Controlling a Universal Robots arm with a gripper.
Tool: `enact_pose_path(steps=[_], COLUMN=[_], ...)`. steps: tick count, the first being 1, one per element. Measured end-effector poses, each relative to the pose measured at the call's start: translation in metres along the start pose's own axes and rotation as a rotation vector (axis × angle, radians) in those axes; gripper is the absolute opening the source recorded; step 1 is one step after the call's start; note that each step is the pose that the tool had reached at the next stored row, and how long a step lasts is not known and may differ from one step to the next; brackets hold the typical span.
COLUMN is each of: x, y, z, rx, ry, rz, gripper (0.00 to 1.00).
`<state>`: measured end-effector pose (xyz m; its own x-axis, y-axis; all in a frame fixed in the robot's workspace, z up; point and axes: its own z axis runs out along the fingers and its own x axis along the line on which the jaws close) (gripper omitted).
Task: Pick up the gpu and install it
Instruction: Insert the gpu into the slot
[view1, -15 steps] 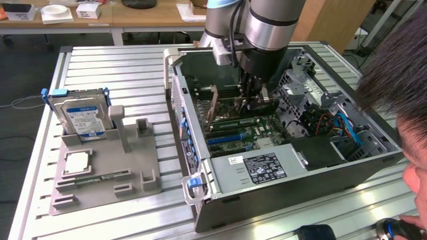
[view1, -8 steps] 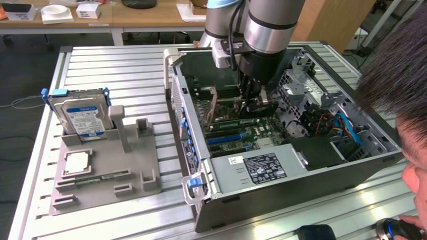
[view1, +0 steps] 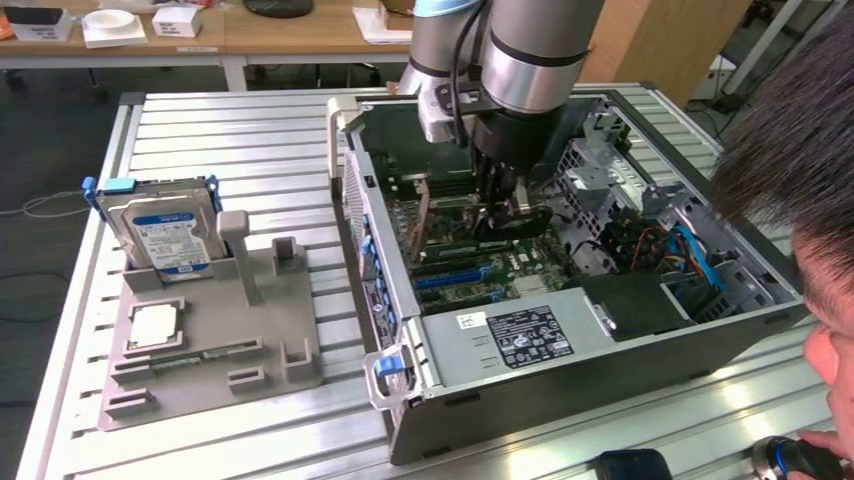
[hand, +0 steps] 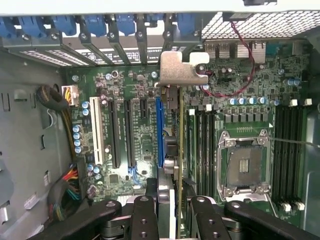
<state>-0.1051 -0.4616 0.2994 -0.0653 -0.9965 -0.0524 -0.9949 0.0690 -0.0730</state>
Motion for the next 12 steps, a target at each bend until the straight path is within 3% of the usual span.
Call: enact_pose_path(steps=[12], x=[0.0029], y=[0.0039], z=[0.01], rx=[0.0002], ry=[0.0014], rz=[0.0], gripper=[0.3])
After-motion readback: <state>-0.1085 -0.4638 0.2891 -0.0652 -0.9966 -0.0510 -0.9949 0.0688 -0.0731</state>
